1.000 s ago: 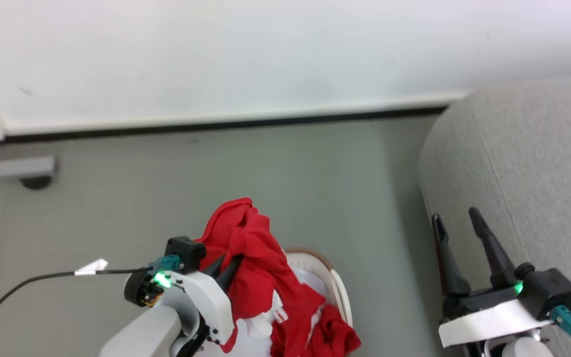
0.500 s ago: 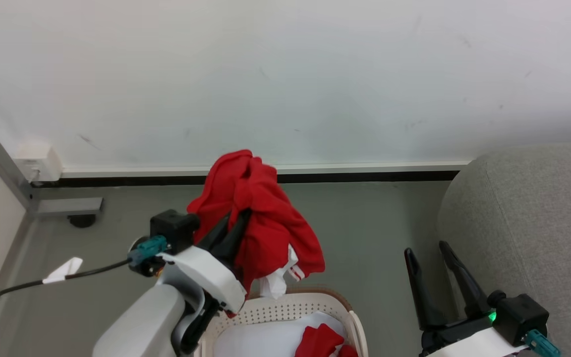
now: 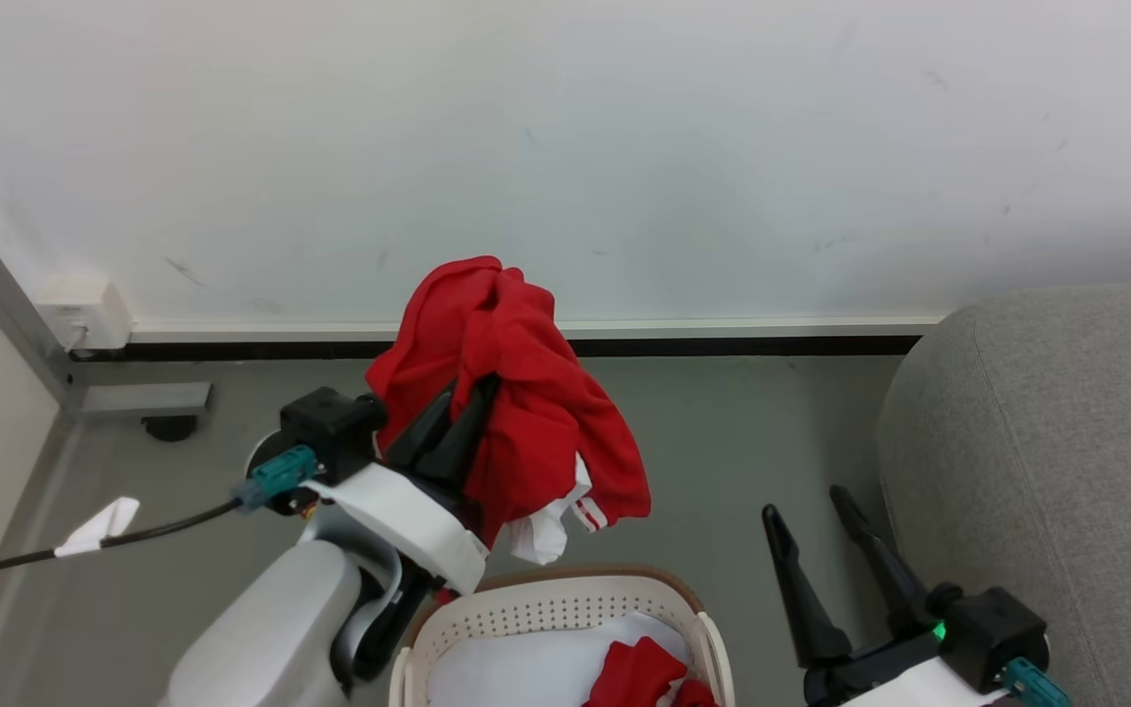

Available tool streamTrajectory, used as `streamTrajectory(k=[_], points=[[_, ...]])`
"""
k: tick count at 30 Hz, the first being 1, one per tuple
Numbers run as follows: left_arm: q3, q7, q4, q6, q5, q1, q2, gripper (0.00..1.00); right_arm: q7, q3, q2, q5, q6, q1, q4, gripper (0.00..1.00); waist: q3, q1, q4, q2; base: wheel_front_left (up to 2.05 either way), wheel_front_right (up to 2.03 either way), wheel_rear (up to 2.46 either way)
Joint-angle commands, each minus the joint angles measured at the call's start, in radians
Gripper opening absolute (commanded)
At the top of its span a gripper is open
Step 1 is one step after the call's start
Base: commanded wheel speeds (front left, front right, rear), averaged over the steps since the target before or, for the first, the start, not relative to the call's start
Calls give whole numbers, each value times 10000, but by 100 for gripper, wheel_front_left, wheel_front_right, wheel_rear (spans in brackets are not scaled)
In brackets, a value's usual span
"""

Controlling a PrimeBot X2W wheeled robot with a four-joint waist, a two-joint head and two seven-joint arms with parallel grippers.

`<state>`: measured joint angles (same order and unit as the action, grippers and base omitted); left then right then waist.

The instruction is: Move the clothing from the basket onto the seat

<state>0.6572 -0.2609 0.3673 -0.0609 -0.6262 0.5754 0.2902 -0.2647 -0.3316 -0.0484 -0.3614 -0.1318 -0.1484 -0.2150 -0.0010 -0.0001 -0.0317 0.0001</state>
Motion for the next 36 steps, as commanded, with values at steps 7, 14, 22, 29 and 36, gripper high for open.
streamTrajectory(k=[7, 14, 22, 29, 36], points=[[112, 15, -297, 6, -26, -164, -12, 0, 5, -1000, -38, 21, 21, -521, -414, 100, 54, 1, 62, -1, 0, 0, 0], [593, 90, -358, -124, 95, -271, -355, 0, 5, -2394, -41, -394, 21, -1381, -1385, 100, -29, 1, 499, -1, 0, 0, 0], [1353, 206, -444, -301, 271, -236, -960, 0, 5, -2652, -32, -426, 21, -2275, -2897, 100, -146, 1, 1284, -1, 0, 0, 0], [1775, 289, -593, -389, 256, -320, -1184, 0, 5, -2466, -37, -446, 21, -2663, -3295, 7, -213, 1, 1780, -1, 0, 0, 0], [1799, 308, -589, -373, 115, -349, -1096, 0, 5, -2139, -35, -366, 21, -2570, -3154, 0, -204, 1, 1994, -1, 0, 0, 0]])
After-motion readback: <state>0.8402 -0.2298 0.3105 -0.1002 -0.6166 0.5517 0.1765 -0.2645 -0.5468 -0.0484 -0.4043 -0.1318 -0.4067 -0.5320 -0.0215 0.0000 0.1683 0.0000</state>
